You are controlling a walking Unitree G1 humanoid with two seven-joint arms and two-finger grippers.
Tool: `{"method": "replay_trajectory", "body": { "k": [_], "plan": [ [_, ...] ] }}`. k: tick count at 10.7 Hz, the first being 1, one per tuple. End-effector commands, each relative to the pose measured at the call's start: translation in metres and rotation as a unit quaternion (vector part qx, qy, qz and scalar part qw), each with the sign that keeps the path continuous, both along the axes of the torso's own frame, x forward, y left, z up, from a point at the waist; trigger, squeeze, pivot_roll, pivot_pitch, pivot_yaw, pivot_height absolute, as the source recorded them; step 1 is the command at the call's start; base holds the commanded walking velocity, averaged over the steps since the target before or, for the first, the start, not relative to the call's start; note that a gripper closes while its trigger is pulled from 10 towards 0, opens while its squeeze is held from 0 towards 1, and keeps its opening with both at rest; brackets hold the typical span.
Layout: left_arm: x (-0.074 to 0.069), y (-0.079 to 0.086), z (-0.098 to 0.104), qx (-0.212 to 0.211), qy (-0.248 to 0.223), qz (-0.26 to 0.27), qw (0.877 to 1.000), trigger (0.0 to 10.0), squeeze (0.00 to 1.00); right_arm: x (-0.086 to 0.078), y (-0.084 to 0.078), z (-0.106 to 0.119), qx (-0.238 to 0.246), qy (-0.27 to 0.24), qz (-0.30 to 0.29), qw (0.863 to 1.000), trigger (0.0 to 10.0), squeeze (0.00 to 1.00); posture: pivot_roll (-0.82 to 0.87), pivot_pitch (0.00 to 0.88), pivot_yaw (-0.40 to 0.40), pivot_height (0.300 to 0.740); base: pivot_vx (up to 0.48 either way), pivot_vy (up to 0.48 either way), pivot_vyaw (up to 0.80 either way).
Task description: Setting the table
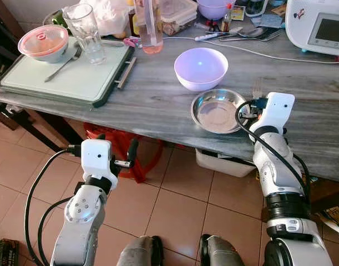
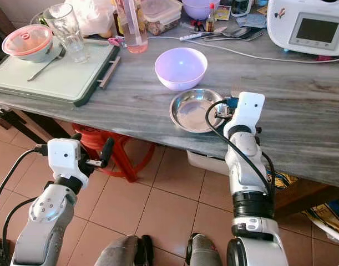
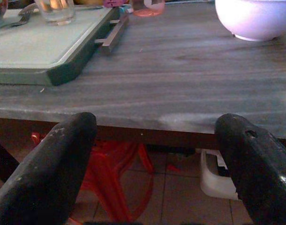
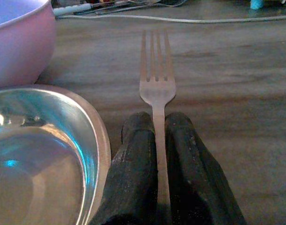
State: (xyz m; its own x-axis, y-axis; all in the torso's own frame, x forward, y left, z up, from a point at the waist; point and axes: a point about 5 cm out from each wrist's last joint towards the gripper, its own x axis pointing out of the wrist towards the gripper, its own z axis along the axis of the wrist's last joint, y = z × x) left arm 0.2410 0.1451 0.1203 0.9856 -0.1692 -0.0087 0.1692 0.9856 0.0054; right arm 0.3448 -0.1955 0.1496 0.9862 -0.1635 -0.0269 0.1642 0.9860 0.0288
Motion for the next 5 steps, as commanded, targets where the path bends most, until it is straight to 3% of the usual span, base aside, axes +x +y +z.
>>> {"method": "replay_trajectory", "body": {
  "k": [1, 2, 3, 4, 5],
  "plan": [
    [-0.003, 0.005, 0.0, 0.006, 0.003, 0.005, 1.0, 10.0, 0.0, -0.003, -0.002, -0.013, 0.006, 0.027, -0.004, 1.0, 0.0, 0.0, 0.1, 0.209, 0.125, 0.74, 0.0, 0.0, 0.0],
    [-0.003, 0.005, 0.0, 0.006, 0.003, 0.005, 1.0, 10.0, 0.0, -0.003, -0.002, -0.013, 0.006, 0.027, -0.004, 1.0, 0.0, 0.0, 0.1, 0.209, 0.125, 0.74, 0.0, 0.0, 0.0],
    [-0.002, 0.003, 0.0, 0.005, 0.009, -0.004, 1.0, 10.0, 0.0, -0.012, -0.006, -0.023, 0.005, 0.057, -0.024, 0.998, 10.0, 0.0, 0.08, 0.2, 0.116, 0.74, 0.0, 0.0, 0.0],
    [0.0, -0.001, -0.001, 0.003, 0.013, -0.017, 1.0, 10.0, 0.0, -0.033, -0.011, -0.041, 0.008, 0.107, -0.05, 0.993, 10.0, 0.0, 0.07, 0.199, 0.114, 0.74, 0.0, 0.0, 0.0],
    [0.001, -0.002, -0.002, 0.002, 0.014, -0.018, 1.0, 10.0, 0.0, -0.038, -0.011, -0.043, 0.002, 0.115, -0.048, 0.992, 10.0, 0.0, 0.07, 0.198, 0.114, 0.74, 0.0, 0.0, 0.0]
  ]
}}
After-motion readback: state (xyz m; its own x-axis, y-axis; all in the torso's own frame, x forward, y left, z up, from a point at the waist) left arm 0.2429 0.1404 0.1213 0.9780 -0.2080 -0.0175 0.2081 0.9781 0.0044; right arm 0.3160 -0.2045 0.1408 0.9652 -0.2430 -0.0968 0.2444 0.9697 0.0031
